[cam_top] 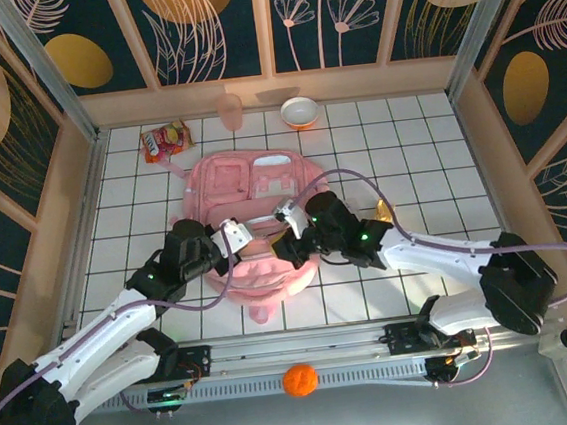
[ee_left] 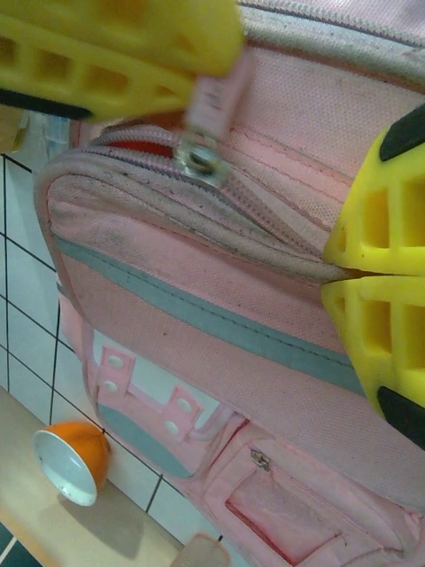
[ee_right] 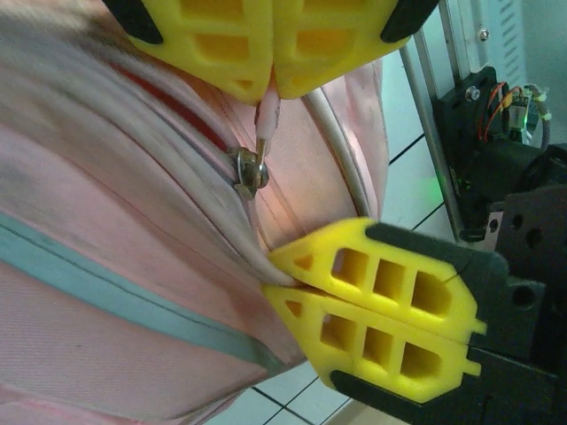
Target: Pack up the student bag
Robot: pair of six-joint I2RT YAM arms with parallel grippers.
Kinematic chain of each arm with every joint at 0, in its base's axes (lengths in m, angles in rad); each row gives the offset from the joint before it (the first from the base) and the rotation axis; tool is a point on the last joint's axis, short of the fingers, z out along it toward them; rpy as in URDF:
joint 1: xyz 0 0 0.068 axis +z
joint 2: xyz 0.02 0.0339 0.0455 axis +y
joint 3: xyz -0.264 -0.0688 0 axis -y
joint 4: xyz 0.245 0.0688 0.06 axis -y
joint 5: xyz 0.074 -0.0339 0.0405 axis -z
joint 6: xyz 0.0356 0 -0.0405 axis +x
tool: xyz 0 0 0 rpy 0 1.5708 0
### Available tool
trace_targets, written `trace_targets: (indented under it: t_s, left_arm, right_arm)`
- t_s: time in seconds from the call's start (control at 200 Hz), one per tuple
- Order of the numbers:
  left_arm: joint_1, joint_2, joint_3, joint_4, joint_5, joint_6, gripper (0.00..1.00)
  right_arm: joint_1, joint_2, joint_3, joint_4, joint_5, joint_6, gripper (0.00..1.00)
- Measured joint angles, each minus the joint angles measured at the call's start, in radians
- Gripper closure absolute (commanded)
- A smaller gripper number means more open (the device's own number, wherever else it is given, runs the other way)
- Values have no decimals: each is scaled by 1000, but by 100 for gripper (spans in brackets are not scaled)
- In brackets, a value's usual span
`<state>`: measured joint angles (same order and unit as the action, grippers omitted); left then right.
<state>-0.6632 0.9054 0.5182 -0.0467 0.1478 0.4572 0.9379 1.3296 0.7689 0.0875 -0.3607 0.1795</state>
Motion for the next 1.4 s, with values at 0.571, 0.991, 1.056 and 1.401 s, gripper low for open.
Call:
trace_targets:
  t_s: [0.571,0.991,1.056,1.401]
  left_arm:
    - [-14,-27,-62,110,-13,-51,100]
    - [-14,-29,-66,114,49,0,100]
    - [-14,-29,-66,114,54,6,100]
    - [-12,-29,-66,111,62,26,100]
  right_arm:
    - [0,-209,4,-43,63,-17,57]
    - [-108,-150,36,-227,143,-543,52]
    - [-113,-128,35,-219,154,-634,52]
    - [-134,-31,55,-127,109,-891,56]
